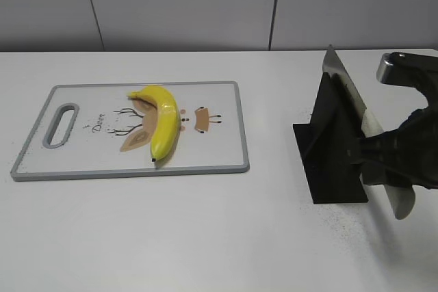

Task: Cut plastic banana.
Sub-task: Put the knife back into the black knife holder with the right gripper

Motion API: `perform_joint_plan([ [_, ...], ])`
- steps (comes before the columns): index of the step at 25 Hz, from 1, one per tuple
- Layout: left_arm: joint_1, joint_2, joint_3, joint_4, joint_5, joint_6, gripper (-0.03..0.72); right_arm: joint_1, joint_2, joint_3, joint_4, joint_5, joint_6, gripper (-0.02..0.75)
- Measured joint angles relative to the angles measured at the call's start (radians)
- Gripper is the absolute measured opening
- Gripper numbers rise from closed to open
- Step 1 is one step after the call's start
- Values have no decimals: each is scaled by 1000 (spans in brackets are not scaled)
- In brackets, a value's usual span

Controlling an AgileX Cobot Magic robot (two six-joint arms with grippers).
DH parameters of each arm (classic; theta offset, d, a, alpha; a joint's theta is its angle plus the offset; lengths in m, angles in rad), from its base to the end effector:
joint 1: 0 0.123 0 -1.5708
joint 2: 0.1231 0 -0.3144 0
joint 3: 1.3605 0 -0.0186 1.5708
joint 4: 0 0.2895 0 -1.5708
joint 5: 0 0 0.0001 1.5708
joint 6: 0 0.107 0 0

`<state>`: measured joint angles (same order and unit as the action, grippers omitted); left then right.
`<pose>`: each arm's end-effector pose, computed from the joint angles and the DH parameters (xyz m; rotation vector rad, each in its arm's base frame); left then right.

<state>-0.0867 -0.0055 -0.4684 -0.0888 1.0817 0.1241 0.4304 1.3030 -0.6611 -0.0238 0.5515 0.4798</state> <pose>0.0148 -0.0097 0.2767 0.2236 2.0771 -0.0846 0.2354 0.1066 0.2018 0.0434 2.7047 0.2603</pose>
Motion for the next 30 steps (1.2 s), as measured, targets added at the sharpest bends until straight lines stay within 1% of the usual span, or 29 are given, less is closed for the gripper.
perform_joint_plan([
  [2,0,0,0,0,0,0,526,0,0,0,0,-1,1,162],
  [3,0,0,0,0,0,0,526,0,0,0,-1,-3,1,180],
  [5,0,0,0,0,0,0,526,0,0,0,-3,-13,3,281],
  [8,0,0,0,0,0,0,526,0,0,-3,-6,-15,4,501],
  [10,0,0,0,0,0,0,526,0,1,-24,-6,-12,4,590],
  [11,0,0,0,0,0,0,526,0,1,-42,-7,-3,4,614],
  [15,0,0,0,0,0,0,526,0,2,-154,-8,77,-58,638],
  [22,0,0,0,0,0,0,526,0,-9,-396,-10,321,-329,635],
  [26,0,0,0,0,0,0,526,0,-90,-421,1,412,-495,629],
  [30,0,0,0,0,0,-1,526,0,-227,-403,62,483,-611,622],
])
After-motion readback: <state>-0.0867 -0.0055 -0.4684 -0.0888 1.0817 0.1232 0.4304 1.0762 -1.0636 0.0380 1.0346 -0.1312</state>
